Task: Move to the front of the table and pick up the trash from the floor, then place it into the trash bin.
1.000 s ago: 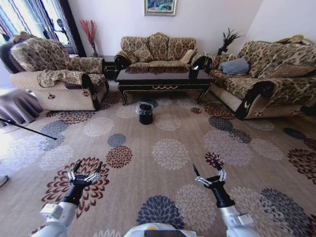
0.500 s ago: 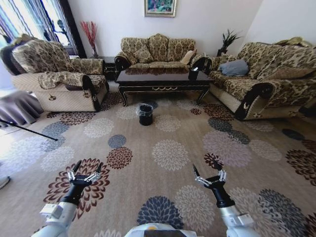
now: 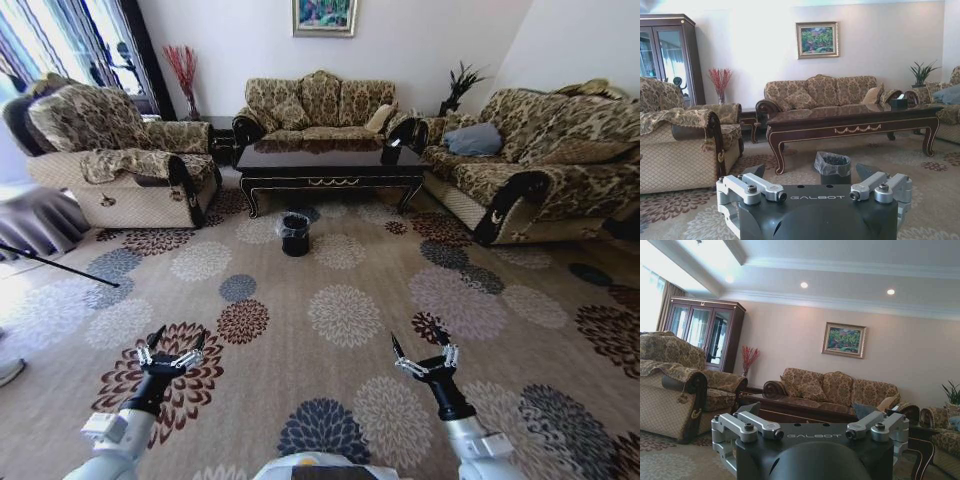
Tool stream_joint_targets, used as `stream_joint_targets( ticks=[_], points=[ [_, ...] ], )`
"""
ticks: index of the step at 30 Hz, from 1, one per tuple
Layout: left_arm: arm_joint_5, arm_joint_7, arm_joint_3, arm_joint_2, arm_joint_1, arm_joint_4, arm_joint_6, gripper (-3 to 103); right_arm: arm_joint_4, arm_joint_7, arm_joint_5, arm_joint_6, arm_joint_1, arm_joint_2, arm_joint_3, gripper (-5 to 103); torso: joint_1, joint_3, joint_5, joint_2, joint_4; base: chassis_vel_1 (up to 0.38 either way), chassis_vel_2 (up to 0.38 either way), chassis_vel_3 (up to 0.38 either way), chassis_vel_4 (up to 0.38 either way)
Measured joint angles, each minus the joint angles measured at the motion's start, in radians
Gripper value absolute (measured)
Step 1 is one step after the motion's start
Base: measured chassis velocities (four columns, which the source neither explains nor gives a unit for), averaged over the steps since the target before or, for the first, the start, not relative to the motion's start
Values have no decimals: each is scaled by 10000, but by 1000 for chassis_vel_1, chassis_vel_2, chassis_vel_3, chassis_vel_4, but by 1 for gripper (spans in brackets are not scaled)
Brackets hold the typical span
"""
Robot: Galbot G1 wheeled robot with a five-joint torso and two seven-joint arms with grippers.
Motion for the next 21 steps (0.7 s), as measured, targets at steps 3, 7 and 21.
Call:
stream_joint_targets(
  ticks=[3,7,21],
  points=[
    [0,0,0,0,0,0,0,100,0,0,0,0,0,0,0,100,45,67,0,109,0,0,0,0,0],
    [0,0,0,0,-1,0,0,100,0,0,0,0,0,0,0,100,125,181,0,305,0,0,0,0,0],
    [0,0,0,0,0,0,0,100,0,0,0,0,0,0,0,100,360,526,0,884,0,0,0,0,0]
  ],
)
